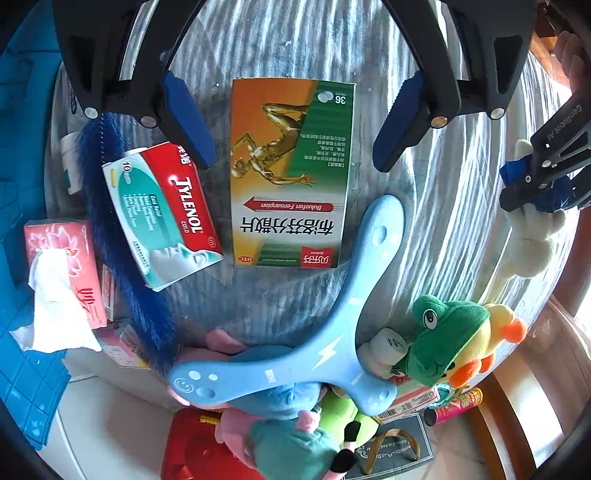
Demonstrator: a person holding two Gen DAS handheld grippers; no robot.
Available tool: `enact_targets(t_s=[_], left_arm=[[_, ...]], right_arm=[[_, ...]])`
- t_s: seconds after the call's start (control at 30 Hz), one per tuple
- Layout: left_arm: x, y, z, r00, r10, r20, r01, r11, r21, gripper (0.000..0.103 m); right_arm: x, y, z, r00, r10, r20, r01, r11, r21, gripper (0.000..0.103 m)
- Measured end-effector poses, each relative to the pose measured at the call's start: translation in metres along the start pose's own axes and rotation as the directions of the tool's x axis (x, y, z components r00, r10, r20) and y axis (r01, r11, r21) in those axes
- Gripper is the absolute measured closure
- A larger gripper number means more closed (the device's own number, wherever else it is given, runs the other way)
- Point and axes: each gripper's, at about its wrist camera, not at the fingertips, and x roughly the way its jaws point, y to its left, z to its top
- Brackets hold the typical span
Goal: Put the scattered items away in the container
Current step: 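Grasp the white bear plush with the left tool while the right tool grasps the Buluofen box, then lift the white bear and Buluofen box and carry both over the blue box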
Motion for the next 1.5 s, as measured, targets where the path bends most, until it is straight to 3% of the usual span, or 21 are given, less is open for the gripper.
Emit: enact_targets(t_s=[0.13,0.23,0.33,0.53,0.67,0.77,0.9,1.27,1.5], left_arm=[[0.012,0.002,0.003,1.000,-0.009,-0.012,0.009,1.000,0.008,0.066],[0.020,0.002,0.006,1.000,-0.018,-0.021,0.018,1.000,0.012,0.066],[0.025,0.002,0.008,0.999,-0.025,-0.028,0.026,1.000,0.015,0.066],[0.030,0.004,0.010,0.999,-0.024,-0.029,0.025,1.000,0.016,0.065],[0.031,0.005,0.009,0.999,-0.024,-0.033,0.024,1.000,0.015,0.065],[0.029,0.003,0.008,0.999,-0.024,-0.028,0.025,1.000,0.015,0.065],[0.016,-0.002,0.008,1.000,-0.026,-0.004,0.026,1.000,0.014,0.065],[-0.023,-0.018,0.007,0.997,-0.030,0.070,0.029,1.000,0.011,0.065],[-0.084,-0.034,0.004,0.983,-0.007,0.184,0.010,1.000,-0.018,0.065]], right_arm=[[0.028,-0.003,0.007,0.998,-0.032,-0.051,0.033,0.999,0.031,0.015],[0.039,-0.009,0.010,0.998,0.004,-0.055,0.000,0.998,0.066,0.004],[0.045,-0.015,0.014,0.997,0.037,-0.062,-0.031,0.995,0.095,0.001],[0.041,0.004,0.019,0.998,0.030,-0.050,-0.027,0.998,0.051,0.000],[0.056,0.009,0.018,0.997,-0.014,-0.081,0.017,0.999,0.032,0.001],[0.054,0.009,0.015,0.998,-0.032,-0.063,0.033,0.999,0.021,0.014],[0.046,0.007,0.010,0.997,-0.037,-0.063,0.038,0.999,0.011,0.015],[-0.044,0.001,0.003,0.994,0.006,0.107,-0.005,1.000,-0.002,0.015],[-0.122,0.004,0.005,0.962,0.052,0.269,-0.031,0.996,-0.081,0.015]])
